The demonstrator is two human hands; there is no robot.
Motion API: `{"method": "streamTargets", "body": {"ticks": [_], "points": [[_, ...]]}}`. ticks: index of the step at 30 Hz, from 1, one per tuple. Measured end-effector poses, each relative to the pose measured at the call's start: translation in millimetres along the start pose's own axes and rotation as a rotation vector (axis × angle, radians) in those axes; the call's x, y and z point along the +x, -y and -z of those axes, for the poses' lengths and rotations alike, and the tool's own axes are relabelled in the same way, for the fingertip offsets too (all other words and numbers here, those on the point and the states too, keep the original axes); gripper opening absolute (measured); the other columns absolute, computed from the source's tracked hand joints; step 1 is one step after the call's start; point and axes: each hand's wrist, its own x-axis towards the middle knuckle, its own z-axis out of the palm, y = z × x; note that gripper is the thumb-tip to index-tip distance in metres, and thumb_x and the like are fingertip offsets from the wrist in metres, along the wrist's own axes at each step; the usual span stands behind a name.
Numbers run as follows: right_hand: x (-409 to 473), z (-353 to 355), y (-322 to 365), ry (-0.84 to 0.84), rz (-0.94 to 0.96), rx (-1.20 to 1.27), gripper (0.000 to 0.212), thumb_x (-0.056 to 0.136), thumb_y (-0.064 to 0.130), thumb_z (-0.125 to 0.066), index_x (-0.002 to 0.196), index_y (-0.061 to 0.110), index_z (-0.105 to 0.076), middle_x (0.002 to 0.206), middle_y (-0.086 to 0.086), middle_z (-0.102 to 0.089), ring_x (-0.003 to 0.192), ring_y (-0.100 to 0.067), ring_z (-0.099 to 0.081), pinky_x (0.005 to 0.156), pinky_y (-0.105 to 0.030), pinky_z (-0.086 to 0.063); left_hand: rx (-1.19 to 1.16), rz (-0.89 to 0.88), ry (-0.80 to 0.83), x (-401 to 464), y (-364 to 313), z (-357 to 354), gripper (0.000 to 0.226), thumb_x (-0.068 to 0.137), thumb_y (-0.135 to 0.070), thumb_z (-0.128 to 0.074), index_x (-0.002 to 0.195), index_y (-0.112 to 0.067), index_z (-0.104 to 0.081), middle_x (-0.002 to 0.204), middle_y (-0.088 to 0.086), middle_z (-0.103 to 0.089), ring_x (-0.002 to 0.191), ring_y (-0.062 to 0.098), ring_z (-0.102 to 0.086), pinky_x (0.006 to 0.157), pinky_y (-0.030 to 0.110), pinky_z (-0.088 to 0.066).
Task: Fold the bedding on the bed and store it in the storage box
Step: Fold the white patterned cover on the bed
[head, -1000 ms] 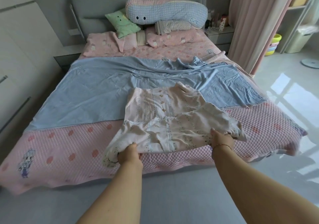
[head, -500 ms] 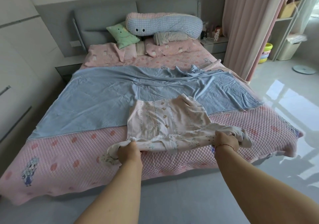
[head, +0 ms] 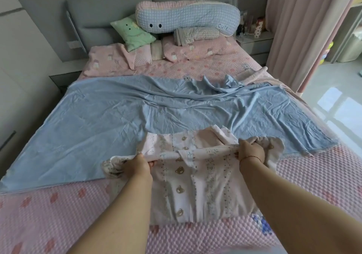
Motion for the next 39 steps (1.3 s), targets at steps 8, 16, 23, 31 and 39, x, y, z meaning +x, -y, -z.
{"method": "streamTargets", "body": {"ticks": [8, 16, 23, 31, 39], "points": [[87.3, -57.6, 17.1, 0.057, -0.027, -0.098, 0.021, 0.088, 0.031, -0.055, 0.085, 0.012, -0.062, 0.082, -0.007, -0.062, 0.082, -0.027, -0.058, 0.073, -0.032, -0.043, 0.115, 0.061, -0.057, 67.1, 0.9, -78.7, 0.039, 0.100, -0.025, -0.046, 0.066, -0.007, -0.049, 0.026, -0.006, -0.044, 0.020, 0.003, -0.040, 0.060, 0.030, -0.048], [168.9, -89.3, -5.5, 0.219, -0.095, -0.399, 0.032, 0.089, 0.029, -0.054, 0.106, 0.005, -0.064, 0.092, -0.013, -0.067, 0.081, -0.026, -0.061, 0.088, -0.039, -0.052, 0.147, 0.164, -0.126, 113.6, 35.7, -114.6, 0.033, 0.100, -0.020, -0.046, 0.069, -0.008, -0.049, 0.041, 0.001, -0.053, 0.042, 0.013, -0.049, 0.044, 0.023, -0.042], [216.9, -105.4, 22.8, 0.028, 0.206, -0.496, 0.017, 0.085, 0.021, -0.050, 0.073, 0.014, -0.060, 0.074, -0.007, -0.062, 0.075, -0.026, -0.056, 0.057, -0.029, -0.039, 0.080, 0.233, -0.127, 161.4, 46.8, -147.8, 0.023, 0.095, -0.009, -0.042, 0.072, -0.008, -0.045, 0.029, 0.001, -0.043, 0.020, 0.005, -0.039, 0.060, 0.034, -0.054], [266.8, -152.2, 24.1, 0.464, 0.125, -0.630, 0.061, 0.100, 0.048, -0.022, 0.113, 0.010, -0.067, 0.122, -0.007, -0.064, 0.115, -0.025, -0.055, 0.106, -0.036, -0.034, 0.002, 0.271, -0.083, 190.3, 59.1, -172.7, 0.025, 0.095, -0.005, -0.035, 0.074, -0.006, -0.049, 0.060, 0.006, -0.049, 0.025, 0.004, -0.041, 0.041, 0.023, -0.054], [291.4, -174.0, 14.9, 0.770, 0.026, -0.992, 0.090, 0.087, 0.072, 0.001, 0.117, 0.020, -0.066, 0.094, 0.003, -0.057, 0.096, -0.014, -0.051, 0.092, -0.031, -0.032, 0.004, 0.302, -0.082, 212.7, 80.4, -185.5, 0.024, 0.098, -0.007, -0.031, 0.088, -0.006, -0.052, 0.064, 0.005, -0.041, 0.027, 0.004, -0.039, 0.056, 0.025, -0.058]]}}
